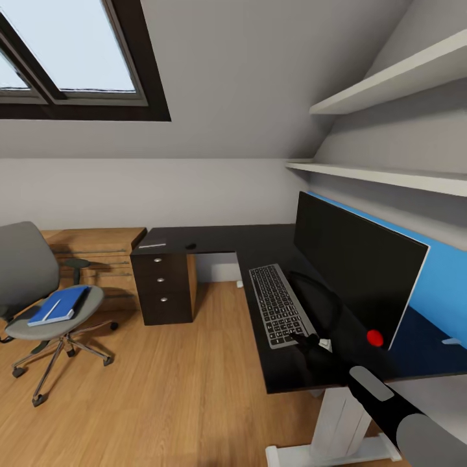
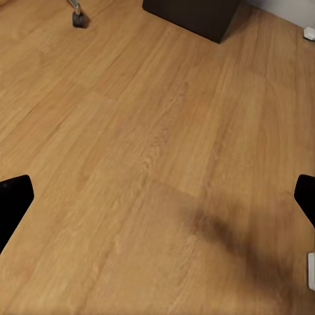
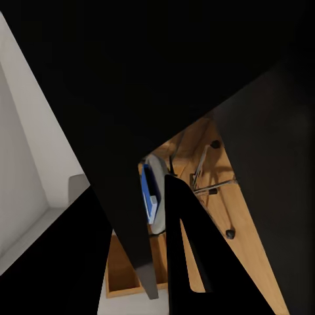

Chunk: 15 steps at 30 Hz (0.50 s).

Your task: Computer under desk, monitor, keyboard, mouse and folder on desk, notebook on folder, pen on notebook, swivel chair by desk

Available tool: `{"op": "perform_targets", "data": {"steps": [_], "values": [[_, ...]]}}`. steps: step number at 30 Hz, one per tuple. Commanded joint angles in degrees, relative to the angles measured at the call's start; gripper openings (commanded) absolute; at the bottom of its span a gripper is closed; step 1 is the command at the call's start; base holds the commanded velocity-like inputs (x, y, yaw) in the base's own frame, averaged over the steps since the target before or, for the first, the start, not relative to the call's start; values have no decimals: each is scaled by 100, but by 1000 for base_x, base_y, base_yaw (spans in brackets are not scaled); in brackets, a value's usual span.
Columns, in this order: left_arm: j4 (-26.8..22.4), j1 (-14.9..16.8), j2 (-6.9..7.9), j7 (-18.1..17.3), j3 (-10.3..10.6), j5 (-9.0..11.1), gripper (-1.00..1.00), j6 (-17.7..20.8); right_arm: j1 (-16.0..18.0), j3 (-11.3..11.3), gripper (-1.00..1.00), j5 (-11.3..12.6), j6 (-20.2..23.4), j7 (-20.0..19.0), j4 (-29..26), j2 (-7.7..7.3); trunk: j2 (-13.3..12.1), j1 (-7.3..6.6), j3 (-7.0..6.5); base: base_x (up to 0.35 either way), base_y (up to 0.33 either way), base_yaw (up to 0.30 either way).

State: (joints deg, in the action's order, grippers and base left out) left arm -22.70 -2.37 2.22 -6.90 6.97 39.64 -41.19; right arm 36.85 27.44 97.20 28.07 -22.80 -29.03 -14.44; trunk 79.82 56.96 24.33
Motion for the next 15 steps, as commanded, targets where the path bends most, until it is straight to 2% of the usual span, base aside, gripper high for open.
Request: {"op": "perform_targets", "data": {"steps": [1, 5, 15], "values": [[-6, -1, 4, -24, 33, 62, 100, -12, 7, 33, -100, 44, 5, -23, 3, -6, 45, 23, 23, 0, 0, 0], [-5, -1, 2, -25, 33, 62, 100, -12, 7, 31, -100, 43, 5, -23, 3, -6, 205, 111, 95, 0, 0, 0], [-7, -1, -3, -52, 41, 39, 100, -36, 7, 29, -100, 39, 5, -31, 3, -6, 205, 111, 95, 0, 0, 0]]}}
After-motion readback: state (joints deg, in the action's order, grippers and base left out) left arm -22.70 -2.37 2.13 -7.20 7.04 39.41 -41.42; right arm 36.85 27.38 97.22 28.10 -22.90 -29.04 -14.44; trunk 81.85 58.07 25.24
